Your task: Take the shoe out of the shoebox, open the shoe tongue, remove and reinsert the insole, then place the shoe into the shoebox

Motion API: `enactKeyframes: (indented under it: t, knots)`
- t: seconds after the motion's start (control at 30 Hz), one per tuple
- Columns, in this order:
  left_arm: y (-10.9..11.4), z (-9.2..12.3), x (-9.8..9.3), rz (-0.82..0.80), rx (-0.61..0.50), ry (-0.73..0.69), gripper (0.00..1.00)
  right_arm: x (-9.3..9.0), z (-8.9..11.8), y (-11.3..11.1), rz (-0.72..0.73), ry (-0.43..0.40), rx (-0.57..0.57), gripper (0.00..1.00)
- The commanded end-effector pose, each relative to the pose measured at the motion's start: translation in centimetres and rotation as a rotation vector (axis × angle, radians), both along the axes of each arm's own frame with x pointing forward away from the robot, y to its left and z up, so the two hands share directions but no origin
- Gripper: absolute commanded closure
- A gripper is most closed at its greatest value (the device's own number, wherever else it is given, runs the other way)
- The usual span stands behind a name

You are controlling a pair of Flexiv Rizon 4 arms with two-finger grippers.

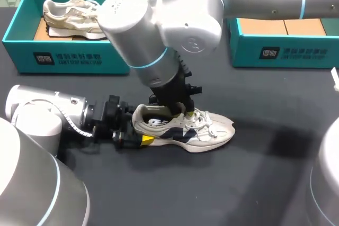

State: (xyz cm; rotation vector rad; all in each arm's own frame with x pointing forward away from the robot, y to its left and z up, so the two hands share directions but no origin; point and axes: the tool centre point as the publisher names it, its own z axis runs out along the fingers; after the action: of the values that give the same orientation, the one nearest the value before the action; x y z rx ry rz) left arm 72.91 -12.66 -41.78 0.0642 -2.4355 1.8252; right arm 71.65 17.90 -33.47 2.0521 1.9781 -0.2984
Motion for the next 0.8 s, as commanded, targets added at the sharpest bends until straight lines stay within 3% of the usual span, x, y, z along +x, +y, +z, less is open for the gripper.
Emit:
enactKeyframes:
  t: [0.03, 0.3, 0.8]
  knots:
    - [-0.1, -0.2, 0.0, 0.002, 0.002, -0.001, 1.00, -0.5, 0.5, -0.7, -0.047, -0.014, 0.040, 1.00]
    - [-0.1, -0.2, 0.0, 0.002, 0.002, -0.001, 1.00, -0.5, 1.1, -2.3, 0.047, 0.048, 0.168, 1.00]
    - [-0.1, -0.2, 0.0, 0.002, 0.002, -0.001, 1.00, 0.0, 0.8, -8.4, 0.298, 0.116, 0.431, 1.00]
